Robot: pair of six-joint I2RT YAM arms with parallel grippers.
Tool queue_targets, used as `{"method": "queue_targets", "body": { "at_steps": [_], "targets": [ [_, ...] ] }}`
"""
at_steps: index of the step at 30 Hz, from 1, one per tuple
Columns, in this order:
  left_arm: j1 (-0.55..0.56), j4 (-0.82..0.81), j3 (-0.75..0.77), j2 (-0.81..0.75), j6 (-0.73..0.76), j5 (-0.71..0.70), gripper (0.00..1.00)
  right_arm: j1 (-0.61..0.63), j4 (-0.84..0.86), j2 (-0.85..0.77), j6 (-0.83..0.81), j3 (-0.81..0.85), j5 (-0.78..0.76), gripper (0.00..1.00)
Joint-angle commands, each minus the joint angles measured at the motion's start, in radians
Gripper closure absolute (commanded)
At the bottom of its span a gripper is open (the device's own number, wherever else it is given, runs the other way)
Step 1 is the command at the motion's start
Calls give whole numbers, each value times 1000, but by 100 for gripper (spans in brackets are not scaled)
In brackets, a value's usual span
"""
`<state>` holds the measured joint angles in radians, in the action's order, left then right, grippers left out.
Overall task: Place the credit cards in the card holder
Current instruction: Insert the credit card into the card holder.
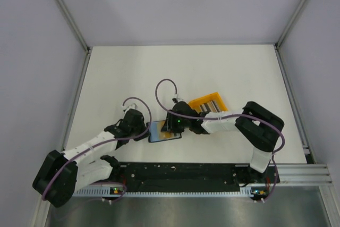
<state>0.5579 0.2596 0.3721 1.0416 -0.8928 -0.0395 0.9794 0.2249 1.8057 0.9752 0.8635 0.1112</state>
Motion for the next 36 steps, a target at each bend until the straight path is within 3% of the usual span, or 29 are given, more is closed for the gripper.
{"method": "queue_targets", "body": {
  "at_steps": [1, 6, 30, 36],
  "targets": [
    [0, 30, 2, 26, 8, -22, 100, 18, -222, -78, -119, 60, -146, 61],
    [-1, 30, 7, 24, 17, -19, 100, 19, -312, -51, -138, 121, -154, 57],
    [-1, 3, 2, 21, 20, 6, 100, 38, -179, 40, -147, 178, 36, 58],
    [0, 1, 5, 21, 25, 7, 100, 38, -176, 26, -171, 177, -18, 59]
  ]
}}
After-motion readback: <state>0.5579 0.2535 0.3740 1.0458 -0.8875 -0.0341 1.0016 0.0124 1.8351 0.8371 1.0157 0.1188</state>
